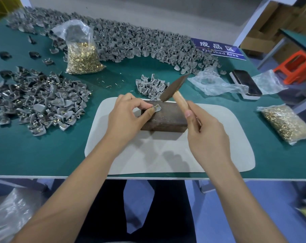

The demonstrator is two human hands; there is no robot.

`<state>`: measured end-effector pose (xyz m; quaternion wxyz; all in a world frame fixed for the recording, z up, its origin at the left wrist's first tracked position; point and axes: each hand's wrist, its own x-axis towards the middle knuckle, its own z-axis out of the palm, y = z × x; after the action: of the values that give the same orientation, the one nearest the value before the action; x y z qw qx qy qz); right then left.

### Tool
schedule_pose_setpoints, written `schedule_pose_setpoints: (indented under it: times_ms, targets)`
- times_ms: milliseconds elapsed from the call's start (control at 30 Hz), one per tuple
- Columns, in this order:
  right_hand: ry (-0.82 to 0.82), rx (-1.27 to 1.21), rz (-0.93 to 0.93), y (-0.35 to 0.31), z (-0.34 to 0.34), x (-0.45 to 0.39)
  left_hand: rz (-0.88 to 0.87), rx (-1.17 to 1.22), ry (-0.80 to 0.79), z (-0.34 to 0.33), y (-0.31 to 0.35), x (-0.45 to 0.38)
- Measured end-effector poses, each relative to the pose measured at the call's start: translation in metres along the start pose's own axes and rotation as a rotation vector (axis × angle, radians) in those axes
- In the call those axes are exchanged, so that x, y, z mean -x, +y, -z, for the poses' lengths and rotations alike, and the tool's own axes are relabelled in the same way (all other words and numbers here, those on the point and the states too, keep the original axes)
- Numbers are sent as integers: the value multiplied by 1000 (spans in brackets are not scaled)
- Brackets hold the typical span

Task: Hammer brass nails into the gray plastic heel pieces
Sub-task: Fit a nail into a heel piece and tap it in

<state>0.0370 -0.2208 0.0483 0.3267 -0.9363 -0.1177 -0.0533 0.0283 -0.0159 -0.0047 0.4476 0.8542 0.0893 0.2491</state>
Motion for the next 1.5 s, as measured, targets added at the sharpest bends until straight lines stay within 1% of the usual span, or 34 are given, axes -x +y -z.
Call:
schedule_pose_setpoints:
  times_ms: [67, 100, 167, 200, 300, 333, 400, 433, 533, 633, 667, 767, 867, 900, 1000, 1100, 1200, 1233, 1300, 1333, 1433, 1500]
  targets:
    - [64, -57, -5, -3, -2, 4, 1, -11, 1, 0, -1, -1]
    - [44, -46, -3, -5, -2, 6, 1, -13, 4, 0, -2, -1]
    - [-60, 35, 15, -5, -1, 6, -4, -20, 14, -1, -2, -1]
    - [-66, 59, 21, -5, 0, 5, -10, -32, 20, -1, -1, 0]
    - [52, 11, 13, -5, 1, 5, -16, -68, 35, -3, -1, 1]
    - [46, 7, 12, -6, 2, 6, -12, -68, 39, -3, -1, 1]
    - [-39, 53, 25, -6, 2, 7, -5, -64, 38, -3, -1, 1]
    - [-46, 68, 31, -6, 2, 8, -7, -69, 35, -2, -2, 1]
    - [54, 31, 23, -8, 3, 10, -14, -87, 25, -1, -1, 0]
    - [-57, 114, 29, -8, 3, 8, -21, -101, 29, -1, -1, 0]
    - [-55, 133, 27, -7, 4, 6, -22, -106, 29, -1, -1, 0]
    - [43, 70, 12, -10, 5, 6, -22, -97, 29, -3, -2, 1]
    - [-62, 144, 36, -14, 2, 8, -23, -92, 34, -3, -3, 0]
    - [-62, 157, 32, -14, 1, 8, -24, -100, 34, -3, -3, 0]
    - [1, 91, -2, -14, 1, 11, -16, -96, 35, -3, -3, -1]
    - [-60, 101, -15, -12, -1, 12, -24, -94, 27, -2, -3, 0]
    - [51, -14, -36, -10, -3, 13, -23, -87, 20, -2, -3, -1]
    - [41, -29, -34, -10, -4, 13, -23, -85, 20, -2, -3, -1]
    - [-44, -24, -19, -10, -5, 11, -28, -72, 26, -2, -4, 0]
    - [-56, -39, -14, -9, -5, 9, -30, -61, 29, -3, -4, 0]
    - [8, -129, -27, -7, -5, 6, -22, -34, 28, -3, -5, 0]
    - [-43, -124, -14, -8, -7, 8, -23, -23, 21, -3, -5, 0]
